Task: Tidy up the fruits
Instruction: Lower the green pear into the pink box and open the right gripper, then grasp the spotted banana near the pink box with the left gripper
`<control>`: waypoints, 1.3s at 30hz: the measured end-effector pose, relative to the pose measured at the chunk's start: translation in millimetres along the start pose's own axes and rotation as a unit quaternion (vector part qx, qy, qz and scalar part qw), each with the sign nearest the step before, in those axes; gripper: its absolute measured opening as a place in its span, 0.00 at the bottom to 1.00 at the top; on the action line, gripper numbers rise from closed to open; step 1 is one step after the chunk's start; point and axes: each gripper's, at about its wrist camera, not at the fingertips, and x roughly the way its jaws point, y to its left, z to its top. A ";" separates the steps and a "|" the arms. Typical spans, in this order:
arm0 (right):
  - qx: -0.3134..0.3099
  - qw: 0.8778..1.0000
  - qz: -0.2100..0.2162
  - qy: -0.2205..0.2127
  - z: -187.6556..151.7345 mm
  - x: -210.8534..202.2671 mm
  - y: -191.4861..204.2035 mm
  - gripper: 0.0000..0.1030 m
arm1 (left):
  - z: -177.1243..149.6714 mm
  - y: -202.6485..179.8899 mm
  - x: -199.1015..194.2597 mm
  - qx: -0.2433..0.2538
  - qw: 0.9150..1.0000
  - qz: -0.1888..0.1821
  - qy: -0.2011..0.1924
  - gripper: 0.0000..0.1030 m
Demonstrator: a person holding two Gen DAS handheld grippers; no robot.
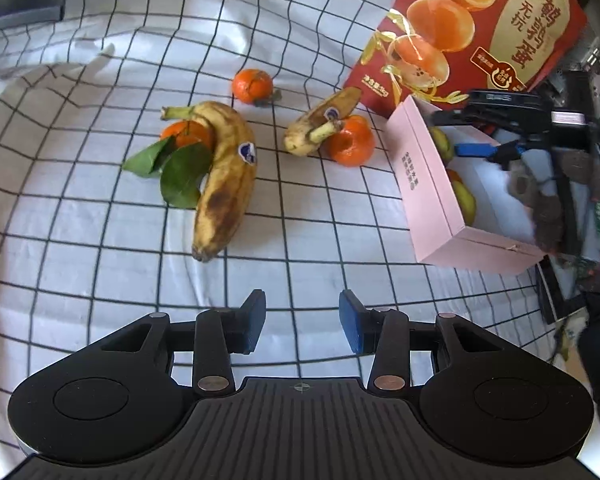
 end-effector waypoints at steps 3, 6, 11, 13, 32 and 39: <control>-0.042 0.999 -0.020 -0.026 -11.4 -27.2 8.3 0.64 | 1.5 0.8 -3.0 0.009 0.999 0.027 -0.017 0.43; -0.093 0.993 -0.055 -0.050 -35.8 -51.8 19.7 0.65 | 9.5 2.6 -7.9 0.018 0.997 0.060 -0.049 0.43; -0.140 0.986 -0.062 -0.072 -87.9 -88.7 37.4 0.66 | 31.8 9.6 -9.3 0.016 0.993 0.084 -0.080 0.43; -0.152 0.984 -0.046 -0.076 -110.8 -101.1 44.8 0.66 | 38.2 9.4 -6.3 0.024 0.993 0.087 -0.082 0.43; -0.191 0.981 -0.039 -0.013 -204.7 -66.3 81.0 0.74 | 44.4 -13.7 24.2 0.081 0.995 0.030 -0.044 0.44; -0.158 0.987 -0.022 -0.003 -207.8 -61.0 72.0 0.78 | 76.6 29.8 5.5 0.002 0.988 0.115 -0.101 0.43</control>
